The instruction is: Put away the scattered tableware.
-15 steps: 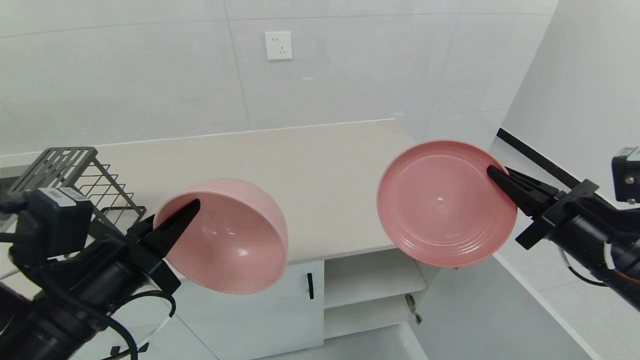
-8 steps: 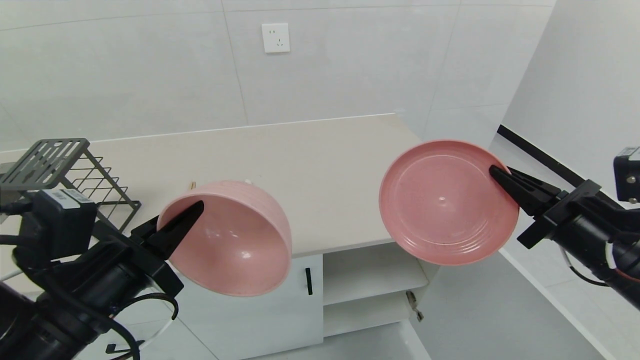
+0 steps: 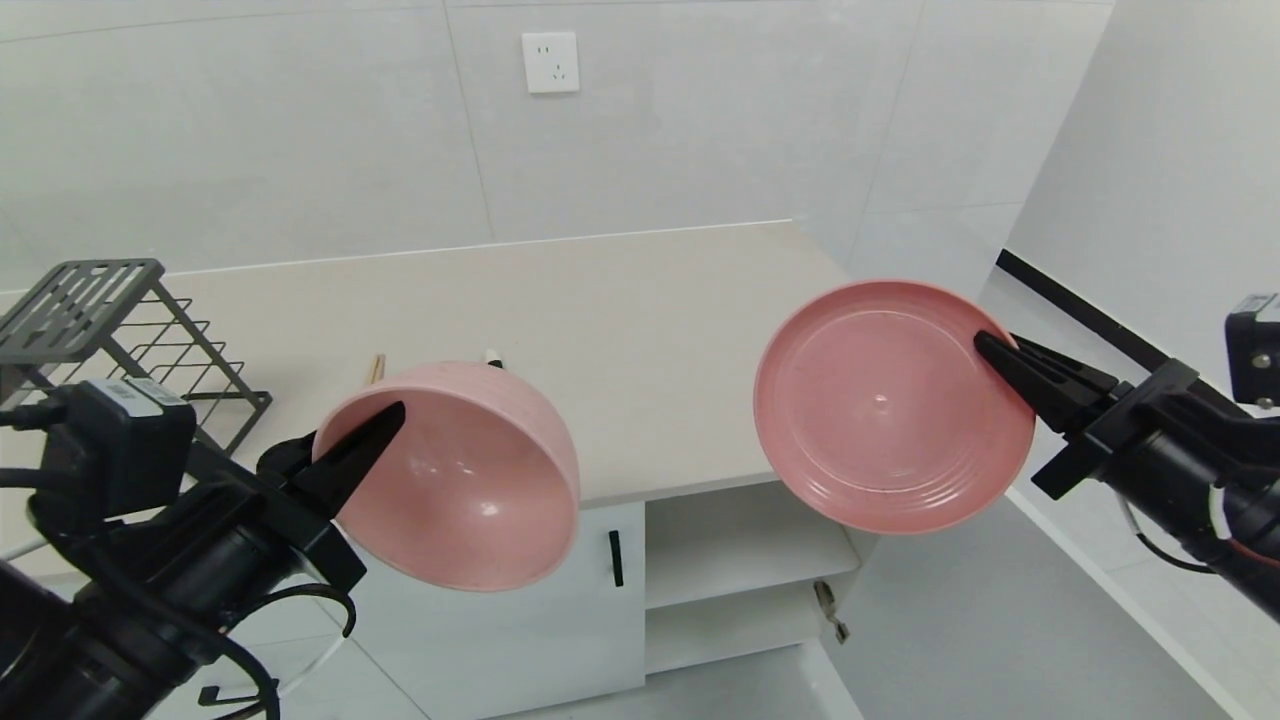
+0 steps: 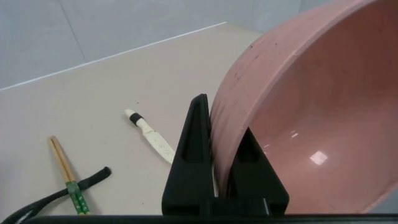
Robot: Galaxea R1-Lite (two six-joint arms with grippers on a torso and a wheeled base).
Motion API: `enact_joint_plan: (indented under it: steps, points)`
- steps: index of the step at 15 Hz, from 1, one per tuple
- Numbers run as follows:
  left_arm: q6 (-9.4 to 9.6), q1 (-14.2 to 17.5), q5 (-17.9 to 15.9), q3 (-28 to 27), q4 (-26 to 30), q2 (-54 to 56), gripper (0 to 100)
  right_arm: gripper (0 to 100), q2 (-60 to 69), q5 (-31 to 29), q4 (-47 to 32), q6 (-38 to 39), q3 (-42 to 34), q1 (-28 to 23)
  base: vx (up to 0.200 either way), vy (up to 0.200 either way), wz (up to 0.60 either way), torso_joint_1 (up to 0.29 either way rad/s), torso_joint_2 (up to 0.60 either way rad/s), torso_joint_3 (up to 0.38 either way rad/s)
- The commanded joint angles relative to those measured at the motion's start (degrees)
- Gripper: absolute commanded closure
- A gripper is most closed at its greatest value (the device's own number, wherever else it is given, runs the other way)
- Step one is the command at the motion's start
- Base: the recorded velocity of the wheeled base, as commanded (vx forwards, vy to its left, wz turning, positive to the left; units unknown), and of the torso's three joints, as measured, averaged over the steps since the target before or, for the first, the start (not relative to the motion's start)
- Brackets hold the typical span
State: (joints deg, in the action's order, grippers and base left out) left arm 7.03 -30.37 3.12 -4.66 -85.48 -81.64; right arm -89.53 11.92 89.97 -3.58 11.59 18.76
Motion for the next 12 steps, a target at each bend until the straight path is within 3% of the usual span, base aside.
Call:
enact_joint_plan:
  steps: [1, 6, 12]
  points:
    - [-0.09, 0.0, 0.0, 0.0, 0.1, -0.2, 100, 100, 0.0, 0.0, 0.0, 0.0, 0.0, 0.0, 0.0, -0.2, 0.0, -0.002, 0.01, 0.007]
    - [-0.09, 0.0, 0.0, 0.1, 0.0, 0.0, 100, 100, 0.0, 0.0, 0.0, 0.0, 0.1, 0.0, 0.0, 0.0, 0.0, -0.027, 0.06, 0.028]
    - [-0.09, 0.0, 0.0, 0.3, 0.1, -0.1, 100, 100, -0.3, 0.0, 0.0, -0.1, -0.2, 0.0, 0.0, 0.0, 0.0, -0.251, 0.51, 0.247]
